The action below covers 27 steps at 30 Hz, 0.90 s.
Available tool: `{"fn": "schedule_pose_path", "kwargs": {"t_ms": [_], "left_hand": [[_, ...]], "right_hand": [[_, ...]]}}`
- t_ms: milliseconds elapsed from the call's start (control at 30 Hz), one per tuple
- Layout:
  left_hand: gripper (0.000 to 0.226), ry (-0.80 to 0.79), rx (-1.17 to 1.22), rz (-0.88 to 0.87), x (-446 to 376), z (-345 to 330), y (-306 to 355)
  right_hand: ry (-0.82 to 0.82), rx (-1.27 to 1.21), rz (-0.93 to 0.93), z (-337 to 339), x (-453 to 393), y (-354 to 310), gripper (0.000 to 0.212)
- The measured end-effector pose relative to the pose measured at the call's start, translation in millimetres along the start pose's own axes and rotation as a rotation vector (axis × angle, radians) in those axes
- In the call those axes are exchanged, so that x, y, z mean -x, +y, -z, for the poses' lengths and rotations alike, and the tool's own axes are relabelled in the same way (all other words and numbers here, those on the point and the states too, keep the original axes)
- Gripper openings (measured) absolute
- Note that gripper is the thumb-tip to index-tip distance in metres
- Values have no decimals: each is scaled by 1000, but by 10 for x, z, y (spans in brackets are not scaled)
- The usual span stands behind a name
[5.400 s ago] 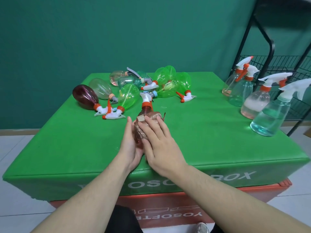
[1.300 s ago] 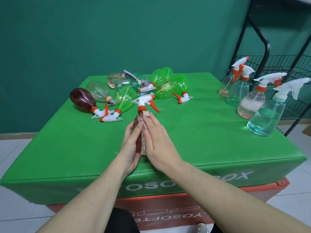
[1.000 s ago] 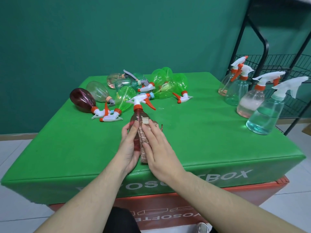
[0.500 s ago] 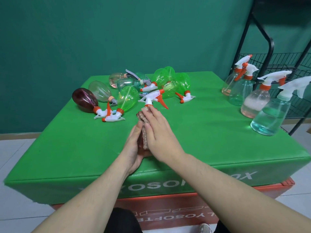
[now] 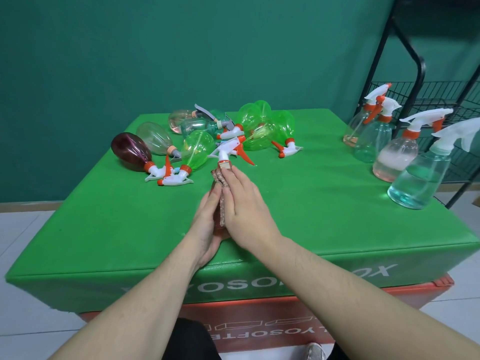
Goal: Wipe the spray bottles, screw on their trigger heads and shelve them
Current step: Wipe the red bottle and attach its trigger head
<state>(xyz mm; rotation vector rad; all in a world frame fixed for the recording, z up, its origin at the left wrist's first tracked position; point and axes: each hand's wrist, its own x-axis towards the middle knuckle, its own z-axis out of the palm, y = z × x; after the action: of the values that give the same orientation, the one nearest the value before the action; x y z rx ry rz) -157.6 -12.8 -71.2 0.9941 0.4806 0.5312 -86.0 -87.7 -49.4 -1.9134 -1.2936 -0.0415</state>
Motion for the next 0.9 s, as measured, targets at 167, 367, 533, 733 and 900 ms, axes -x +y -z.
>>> {"fn": "schedule_pose_path", "kwargs": {"t_ms": [167,367,533,733,900], "left_hand": [[96,38,54,-32,-68,43,-39],[114,45,153,-31,-67,54,-52],[89,64,131,-3,-11,19,-5],[70,17,46,55,12,-14,29],[50,20,66,47,28,-9,32]], "right_hand": [[-3,38,33,-49,201,64,57],[-73,93,36,-40,411,89,58],[-90,116,71,-14,489,134,56],[-3,116,157,10,427,164,52],[22,151,193,0,284,143,53]]}}
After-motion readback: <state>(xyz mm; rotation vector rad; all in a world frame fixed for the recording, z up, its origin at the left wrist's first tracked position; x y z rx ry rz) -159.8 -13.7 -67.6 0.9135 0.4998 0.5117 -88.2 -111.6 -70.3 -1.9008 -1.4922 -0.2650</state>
